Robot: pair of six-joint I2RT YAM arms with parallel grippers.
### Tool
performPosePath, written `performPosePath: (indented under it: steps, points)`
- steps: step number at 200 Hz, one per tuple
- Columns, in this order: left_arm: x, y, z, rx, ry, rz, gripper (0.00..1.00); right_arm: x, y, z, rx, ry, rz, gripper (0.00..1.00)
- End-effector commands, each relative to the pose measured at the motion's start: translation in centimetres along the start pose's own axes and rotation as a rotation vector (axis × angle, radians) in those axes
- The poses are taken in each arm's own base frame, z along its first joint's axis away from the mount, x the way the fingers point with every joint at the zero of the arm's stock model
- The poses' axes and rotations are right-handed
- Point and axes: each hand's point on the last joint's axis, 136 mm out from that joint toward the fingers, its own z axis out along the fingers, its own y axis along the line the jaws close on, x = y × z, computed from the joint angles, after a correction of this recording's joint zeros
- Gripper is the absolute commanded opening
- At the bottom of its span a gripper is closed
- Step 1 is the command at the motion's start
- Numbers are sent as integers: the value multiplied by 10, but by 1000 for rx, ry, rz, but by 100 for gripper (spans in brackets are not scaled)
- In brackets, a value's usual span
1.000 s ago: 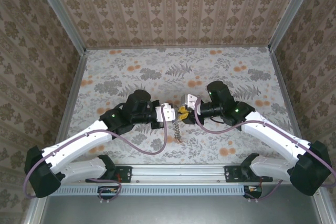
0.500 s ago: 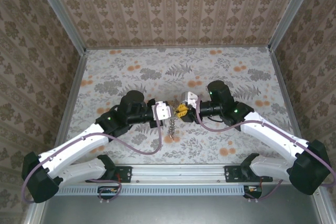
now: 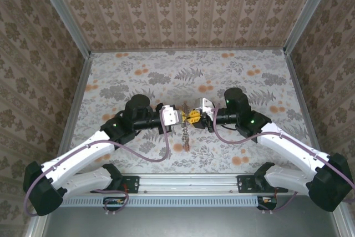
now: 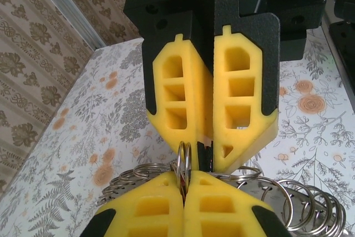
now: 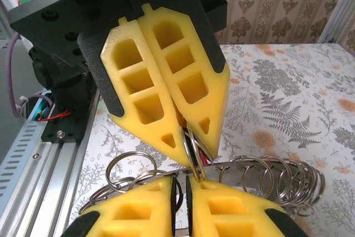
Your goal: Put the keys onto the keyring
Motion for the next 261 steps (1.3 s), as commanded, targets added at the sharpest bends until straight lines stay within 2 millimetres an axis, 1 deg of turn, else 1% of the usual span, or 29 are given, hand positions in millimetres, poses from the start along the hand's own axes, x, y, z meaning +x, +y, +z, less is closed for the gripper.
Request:
performPosePath:
  steps: [1,19,44,52,60,72,99,111,124,139,161,169,187,203,218,231,251,258,261]
  points:
    - [-21,-6,-5,39,-97,11,0,-16,-4,-5,30,-66,-44,17]
    - [-20,-9,-5,52,-100,10,0,-17,-9,-7,68,-73,-47,22]
    - [-21,-12,-7,65,-125,6,0,-18,-11,-12,92,-98,-43,22]
    - [-23,-13,-7,68,-137,7,0,-19,-10,-13,88,-104,-41,20]
    - [-24,-12,-8,64,-149,8,0,-19,-8,-13,77,-109,-38,16]
    - [-24,-11,-8,56,-152,3,0,-21,-3,-13,48,-124,-34,12]
    - [-24,-8,-8,41,-162,0,0,-22,5,-11,-9,-145,-13,11]
    - [-25,-7,-8,37,-174,-1,0,-20,6,-10,-12,-141,-11,13]
    - [-26,-7,-8,39,-185,-3,0,-18,6,-9,-13,-138,-11,19]
    - [-27,-8,-8,49,-192,-2,0,-17,7,-8,-26,-136,-15,23]
    - [-28,-10,-7,62,-205,0,0,-16,7,-5,-39,-132,-10,23]
    - [-29,-10,-8,62,-211,3,0,-17,6,-5,-34,-132,-11,21]
    - [-28,-10,-7,61,-207,2,0,-15,2,-4,-18,-116,-7,10]
    - [-22,-10,-7,52,-180,-3,0,-15,-1,-6,12,-110,-19,0]
    - [-17,-10,-10,41,-154,-7,0,-17,-4,-9,49,-122,-34,0]
    - [-12,-10,-12,29,-133,-8,7,-22,-5,-13,73,-147,-48,0]
    - [-3,-13,-16,21,-94,-5,11,-27,-6,-18,99,-182,-63,0]
    - [0,-14,-17,20,-80,-4,14,-28,-6,-19,99,-188,-67,0]
    - [2,-15,-17,22,-72,-7,16,-29,-6,-19,103,-190,-69,0]
